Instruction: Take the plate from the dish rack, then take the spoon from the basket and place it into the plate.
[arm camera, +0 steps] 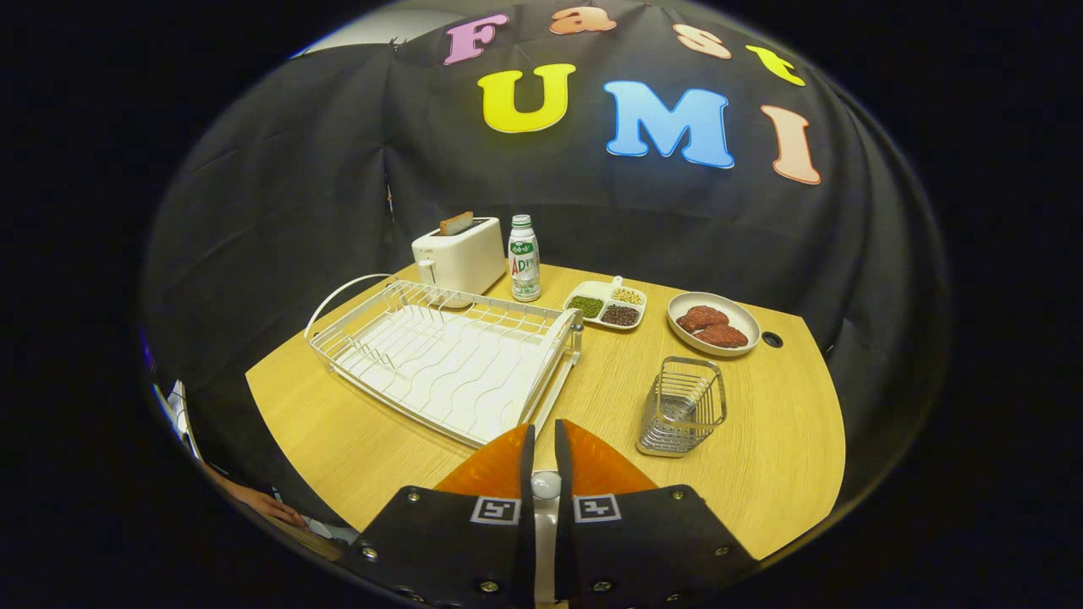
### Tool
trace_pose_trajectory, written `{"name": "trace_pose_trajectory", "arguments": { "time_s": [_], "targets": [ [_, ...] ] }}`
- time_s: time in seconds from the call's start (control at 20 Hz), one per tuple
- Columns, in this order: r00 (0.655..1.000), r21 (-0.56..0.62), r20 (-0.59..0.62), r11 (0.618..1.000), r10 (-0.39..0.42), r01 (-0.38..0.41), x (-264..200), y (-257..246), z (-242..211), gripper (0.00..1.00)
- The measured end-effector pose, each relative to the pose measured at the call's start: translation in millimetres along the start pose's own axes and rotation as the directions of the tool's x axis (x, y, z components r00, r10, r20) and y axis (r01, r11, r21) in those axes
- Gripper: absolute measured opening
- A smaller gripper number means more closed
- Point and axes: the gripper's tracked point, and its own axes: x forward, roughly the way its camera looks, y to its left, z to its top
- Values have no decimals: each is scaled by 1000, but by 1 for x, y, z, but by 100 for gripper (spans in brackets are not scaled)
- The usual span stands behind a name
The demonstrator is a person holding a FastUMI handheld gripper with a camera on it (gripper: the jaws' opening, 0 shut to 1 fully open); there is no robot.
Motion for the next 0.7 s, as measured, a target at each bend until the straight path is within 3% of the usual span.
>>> {"name": "trace_pose_trajectory", "arguments": {
  "time_s": [0.35, 0.45, 0.5, 0.6, 0.7],
  "targets": [
    [999, 31, -32, 1000, 3, -2, 9, 5, -12, 10],
    [999, 52, -34, 998, -22, 24, 7, -3, -12, 18],
    [999, 64, -17, 997, -38, 39, 3, -7, -7, 35],
    [997, 85, 43, 994, -69, 65, -6, -18, 11, 55],
    [985, 104, 129, 989, -118, 105, -22, -37, 36, 56]
  ]
}}
